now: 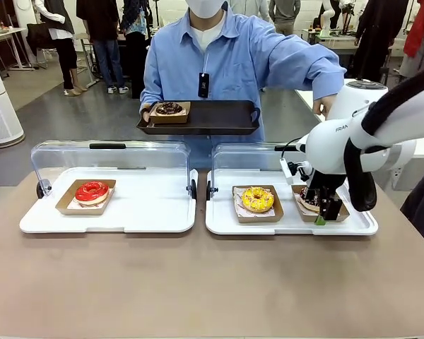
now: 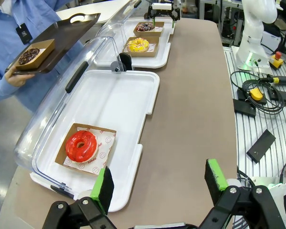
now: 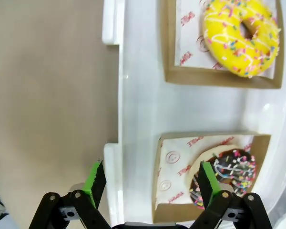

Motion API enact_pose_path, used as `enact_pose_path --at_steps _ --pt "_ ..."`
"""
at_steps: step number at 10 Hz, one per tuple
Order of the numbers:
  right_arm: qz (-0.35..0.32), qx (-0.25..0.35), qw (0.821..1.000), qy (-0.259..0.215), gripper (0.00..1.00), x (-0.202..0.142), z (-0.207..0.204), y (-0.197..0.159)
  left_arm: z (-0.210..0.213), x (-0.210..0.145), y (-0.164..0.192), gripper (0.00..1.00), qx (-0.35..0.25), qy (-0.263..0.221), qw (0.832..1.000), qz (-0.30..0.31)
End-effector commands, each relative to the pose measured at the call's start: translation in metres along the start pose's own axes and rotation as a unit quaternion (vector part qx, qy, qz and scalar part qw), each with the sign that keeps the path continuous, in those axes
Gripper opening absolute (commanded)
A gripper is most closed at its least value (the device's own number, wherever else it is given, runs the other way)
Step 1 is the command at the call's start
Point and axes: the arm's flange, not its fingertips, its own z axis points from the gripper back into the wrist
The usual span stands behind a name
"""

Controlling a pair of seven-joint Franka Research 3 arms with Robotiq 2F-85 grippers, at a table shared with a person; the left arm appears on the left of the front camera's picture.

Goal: Provide the desired donut to the person.
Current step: Pick up and lift the Paper togo box containing the Donut pointed at by the person.

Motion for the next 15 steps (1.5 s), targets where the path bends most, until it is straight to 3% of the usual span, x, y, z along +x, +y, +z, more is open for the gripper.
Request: enact_pose_path --at_steps 1,8,15 --pt "0.004 0.008 1.000 -0.021 1.00 0.000 -0.006 -0.014 0.001 0.001 0.000 1.00 0.005 -0.003 1.000 0.007" --pt "-0.012 0.043 0.999 0.002 1.00 0.000 -0.020 -0.022 0.001 0.001 0.000 1.00 0.005 -0.003 1.000 0.007" --pt "-0.023 0.074 0.997 -0.004 1.00 0.001 -0.024 -0.025 0.001 0.001 0.000 1.00 0.005 -0.003 1.000 0.007"
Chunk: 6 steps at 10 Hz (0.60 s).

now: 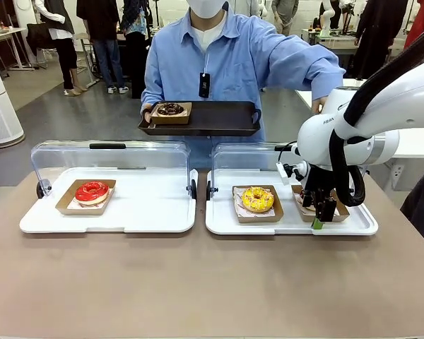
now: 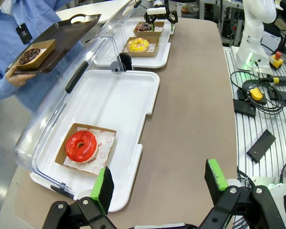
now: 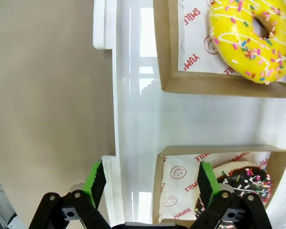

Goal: Provide the desired donut to the person.
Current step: Pick up and lift the Paper togo box containing the Donut pointed at by the person.

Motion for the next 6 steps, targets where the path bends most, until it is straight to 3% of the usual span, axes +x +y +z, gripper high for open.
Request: enact_pose_path --at_steps 1,3,6 --pt "-0.006 0.008 1.000 -0.001 1.00 0.0020 -0.0001 -0.0059 0.0011 0.0006 0.0003 1.00 0.005 -0.003 1.000 0.007" --pt "-0.005 0.011 1.000 0.000 0.79 0.0012 -0.0022 -0.0064 0.0011 0.0006 0.0003 1.00 0.005 -0.003 1.000 0.007" --pt "-0.004 0.013 1.000 -0.002 0.29 -0.0005 -0.0066 -0.0065 0.0011 0.0006 0.0003 1.00 0.005 -0.003 1.000 0.007"
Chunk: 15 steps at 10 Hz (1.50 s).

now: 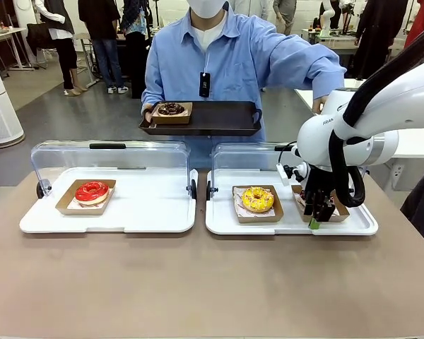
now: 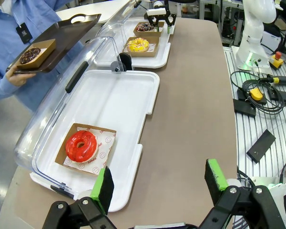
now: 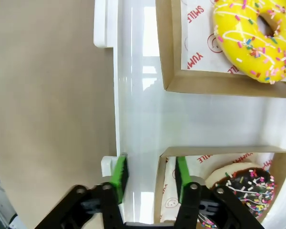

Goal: Provide the desired donut to the person.
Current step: Pick up and lift the Paper togo box containing the Donut pointed at by the person.

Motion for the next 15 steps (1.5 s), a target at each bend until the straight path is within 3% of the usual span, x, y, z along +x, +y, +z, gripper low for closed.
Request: enact_pose_path --at_steps 1,2,10,12,15 --pt "-0.002 0.006 1.000 -0.004 0.09 0.001 -0.004 -0.006 0.001 0.001 0.000 1.00 0.005 -0.003 1.000 0.007" --pt "-0.001 0.005 1.000 -0.004 0.00 0.001 -0.004 -0.006 0.001 0.001 0.000 1.00 0.005 -0.003 1.000 0.007" --pt "0.003 -0.006 1.000 0.005 0.00 0.003 -0.003 -0.003 0.001 0.001 0.000 1.00 0.005 -0.003 1.000 0.007" --pt "-0.013 -0.017 1.000 0.023 0.00 0.011 0.023 0.017 0.001 0.001 0.000 1.00 0.005 -0.003 1.000 0.007" --pt "-0.059 -0.031 0.995 0.074 0.00 0.024 0.097 0.075 0.001 0.001 0.000 1.00 0.005 -0.003 1.000 0.007"
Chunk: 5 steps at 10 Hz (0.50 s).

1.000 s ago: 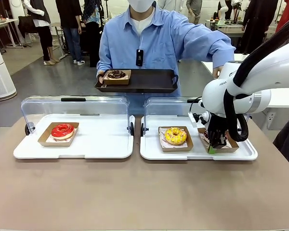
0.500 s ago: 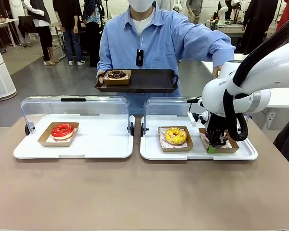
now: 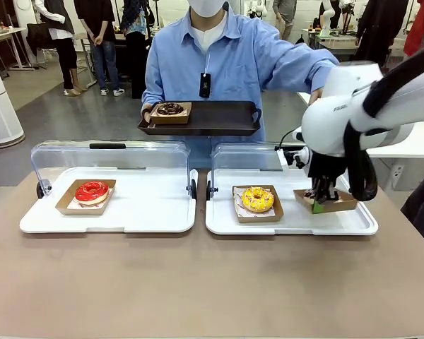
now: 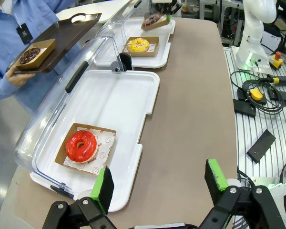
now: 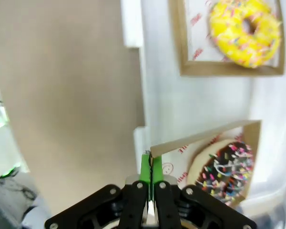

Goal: Provide the desired donut to the person.
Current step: Pick up and lift the Paper togo box containing the Donut pointed at by the person.

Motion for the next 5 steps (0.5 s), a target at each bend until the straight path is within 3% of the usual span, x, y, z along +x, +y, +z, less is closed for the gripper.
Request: enact_pose_path --at_steps 1,5 --pt "-0.030 0.008 0.999 0.042 0.00 -0.002 0.045 0.043 0.001 0.001 0.000 1.00 0.006 -0.003 1.000 0.006" --pt "-0.050 -0.022 0.996 0.067 0.00 -0.014 0.139 0.099 0.001 0.001 0.000 1.00 0.006 -0.003 1.000 0.006"
